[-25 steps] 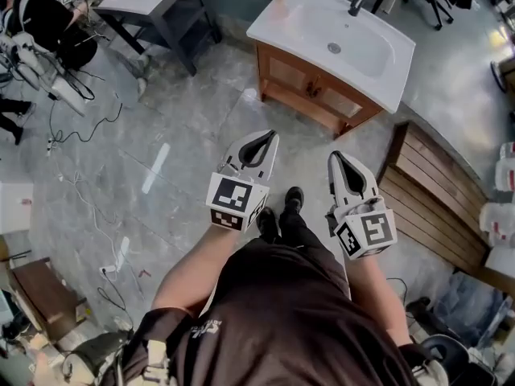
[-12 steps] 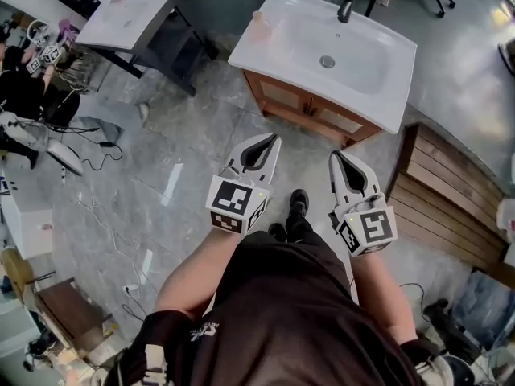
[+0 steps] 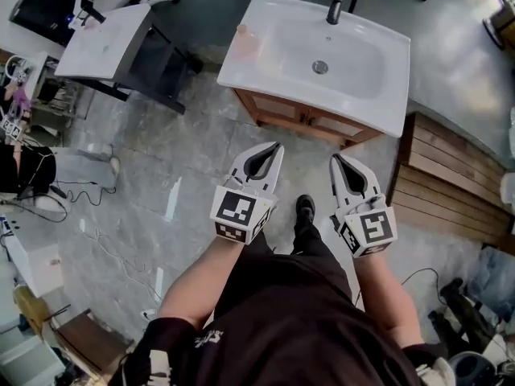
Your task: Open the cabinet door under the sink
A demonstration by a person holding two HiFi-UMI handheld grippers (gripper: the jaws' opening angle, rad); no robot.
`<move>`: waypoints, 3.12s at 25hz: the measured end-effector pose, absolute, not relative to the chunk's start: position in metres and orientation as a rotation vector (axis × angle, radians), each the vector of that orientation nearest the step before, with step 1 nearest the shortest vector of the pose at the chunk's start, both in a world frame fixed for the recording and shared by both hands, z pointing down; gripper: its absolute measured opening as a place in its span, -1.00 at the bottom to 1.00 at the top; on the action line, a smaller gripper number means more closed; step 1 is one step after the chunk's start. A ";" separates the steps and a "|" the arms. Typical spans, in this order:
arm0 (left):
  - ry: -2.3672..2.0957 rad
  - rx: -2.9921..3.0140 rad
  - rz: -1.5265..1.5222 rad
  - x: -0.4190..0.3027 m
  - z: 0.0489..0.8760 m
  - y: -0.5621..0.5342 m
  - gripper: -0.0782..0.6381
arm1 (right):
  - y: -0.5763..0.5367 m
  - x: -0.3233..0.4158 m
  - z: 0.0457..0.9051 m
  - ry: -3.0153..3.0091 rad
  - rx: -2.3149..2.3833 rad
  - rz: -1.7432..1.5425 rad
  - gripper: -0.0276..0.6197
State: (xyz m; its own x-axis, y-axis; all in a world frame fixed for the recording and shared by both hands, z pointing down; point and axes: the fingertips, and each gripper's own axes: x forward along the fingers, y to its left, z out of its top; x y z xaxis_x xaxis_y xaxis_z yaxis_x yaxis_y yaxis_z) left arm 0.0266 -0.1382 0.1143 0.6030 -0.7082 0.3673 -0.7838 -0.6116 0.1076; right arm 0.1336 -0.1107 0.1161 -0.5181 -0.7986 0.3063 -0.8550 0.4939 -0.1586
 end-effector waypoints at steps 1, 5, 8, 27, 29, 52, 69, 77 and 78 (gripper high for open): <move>-1.197 2.588 0.422 0.021 0.119 -0.140 -0.74 | -0.110 0.126 0.120 -2.521 1.441 0.427 -0.87; -1.101 2.669 0.428 -0.002 0.138 -0.144 -0.74 | -0.105 0.100 0.144 -2.418 1.544 0.445 -0.87; -1.061 2.685 0.433 -0.016 0.164 -0.151 -0.74 | -0.106 0.088 0.166 -2.368 1.620 0.459 -0.87; -1.061 2.672 0.370 0.016 0.380 -0.200 -0.74 | -0.150 0.112 0.398 -2.328 1.740 0.472 -0.82; -1.059 2.680 0.378 0.018 0.407 -0.207 -0.74 | -0.160 0.113 0.424 -2.329 1.744 0.469 -0.81; -1.040 2.755 0.358 0.036 0.554 -0.232 -0.74 | -0.248 0.143 0.566 -2.260 1.870 0.358 -0.51; -1.092 2.778 0.374 -0.003 0.555 -0.227 -0.74 | -0.278 0.135 0.580 -2.182 1.959 0.306 -0.53; -1.042 2.799 0.376 0.006 0.554 -0.229 -0.74 | -0.272 0.136 0.579 -2.205 1.893 0.266 -0.63; -1.020 2.818 0.377 0.011 0.551 -0.229 -0.74 | -0.268 0.136 0.579 -2.216 1.881 0.271 -0.63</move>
State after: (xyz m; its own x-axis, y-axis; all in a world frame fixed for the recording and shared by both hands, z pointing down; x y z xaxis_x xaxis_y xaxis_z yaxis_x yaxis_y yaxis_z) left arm 0.0109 -0.2287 0.5514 0.7416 -0.6129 0.2727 -0.6429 -0.7654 0.0283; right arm 0.1359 -0.2684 0.5788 -0.1552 -0.9458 0.2851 -0.9867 0.1628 0.0029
